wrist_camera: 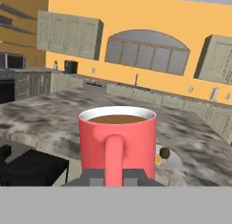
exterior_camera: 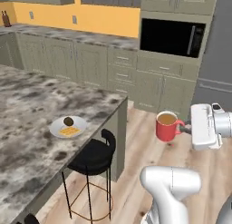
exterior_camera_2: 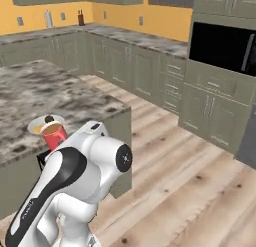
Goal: Pick up the brewed coffee from the coffee machine and place it next to the breakfast plate on the dining counter.
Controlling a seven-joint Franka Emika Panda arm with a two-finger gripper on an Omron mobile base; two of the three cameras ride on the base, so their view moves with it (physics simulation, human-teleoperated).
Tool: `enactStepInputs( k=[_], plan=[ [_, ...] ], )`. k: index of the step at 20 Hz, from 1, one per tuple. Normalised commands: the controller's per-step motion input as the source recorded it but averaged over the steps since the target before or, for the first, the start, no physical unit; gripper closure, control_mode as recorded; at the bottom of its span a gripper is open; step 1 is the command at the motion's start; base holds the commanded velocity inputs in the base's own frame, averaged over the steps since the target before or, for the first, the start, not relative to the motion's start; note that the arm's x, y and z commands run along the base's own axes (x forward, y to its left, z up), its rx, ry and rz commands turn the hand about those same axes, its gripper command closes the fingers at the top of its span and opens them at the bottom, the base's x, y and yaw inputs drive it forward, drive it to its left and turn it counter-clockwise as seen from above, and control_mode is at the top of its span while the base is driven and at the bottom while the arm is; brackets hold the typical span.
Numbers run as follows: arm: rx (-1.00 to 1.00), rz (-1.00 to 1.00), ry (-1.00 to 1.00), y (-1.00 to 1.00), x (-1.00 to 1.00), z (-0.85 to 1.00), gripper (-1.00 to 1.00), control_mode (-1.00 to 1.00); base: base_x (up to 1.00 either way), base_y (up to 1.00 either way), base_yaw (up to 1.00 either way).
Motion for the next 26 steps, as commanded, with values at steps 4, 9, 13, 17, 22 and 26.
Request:
enactStepInputs(
  k=[4,9,13,17,22,26],
  plan=[
    [0.0,0.0,0.0,0.0,0.0,0.0,1.0,1.0,0.41,-0.32,0.65],
    [0.0,0.0,0.0,0.0,0.0,0.0,1.0,1.0,0.46,-0.48,0.63],
    [0.0,0.0,0.0,0.0,0.0,0.0,1.0,1.0,0.68,-0.63,0.56],
    [0.0,0.0,0.0,0.0,0.0,0.0,1.0,1.0,0.67,-0.67,0.55],
    [0.0,0.0,0.0,0.0,0.0,0.0,1.0,1.0,0.66,-0.61,0.57],
    [0.0,0.0,0.0,0.0,0.0,0.0,1.0,1.0,0.6,-0.66,0.56]
  ],
)
